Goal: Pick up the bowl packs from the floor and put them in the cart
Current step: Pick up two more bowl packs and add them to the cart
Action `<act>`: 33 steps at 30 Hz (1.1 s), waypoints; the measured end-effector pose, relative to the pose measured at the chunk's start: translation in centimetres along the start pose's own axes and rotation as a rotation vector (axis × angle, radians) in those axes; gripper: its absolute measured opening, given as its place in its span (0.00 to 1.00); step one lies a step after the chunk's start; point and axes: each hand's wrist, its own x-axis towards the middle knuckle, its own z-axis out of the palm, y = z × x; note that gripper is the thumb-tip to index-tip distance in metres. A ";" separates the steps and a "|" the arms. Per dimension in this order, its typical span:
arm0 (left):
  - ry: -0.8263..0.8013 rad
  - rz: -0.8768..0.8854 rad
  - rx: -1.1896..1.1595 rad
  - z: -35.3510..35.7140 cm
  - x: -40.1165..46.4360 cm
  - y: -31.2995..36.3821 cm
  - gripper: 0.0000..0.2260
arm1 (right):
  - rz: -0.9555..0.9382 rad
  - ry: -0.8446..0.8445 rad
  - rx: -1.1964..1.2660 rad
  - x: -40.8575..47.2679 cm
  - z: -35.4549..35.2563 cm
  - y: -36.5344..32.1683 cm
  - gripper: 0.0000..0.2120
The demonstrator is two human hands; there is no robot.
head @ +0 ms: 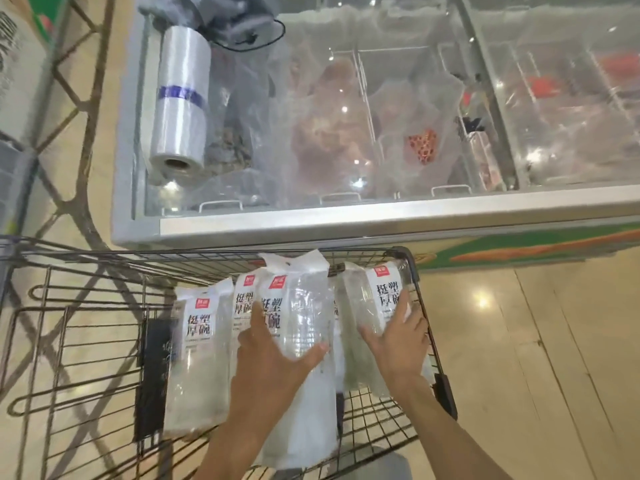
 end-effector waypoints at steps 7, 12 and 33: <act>0.063 -0.031 0.094 5.4 0.7 2.1 0.58 | -0.077 0.045 0.038 -1.7 -2.0 0.9 0.62; 0.133 -0.119 0.159 9.8 3.0 3.1 0.60 | -0.135 0.061 0.217 -2.8 -3.1 2.7 0.44; 0.170 -0.182 0.220 15.7 9.3 -0.1 0.54 | -0.228 0.013 0.315 -2.8 -2.1 6.8 0.27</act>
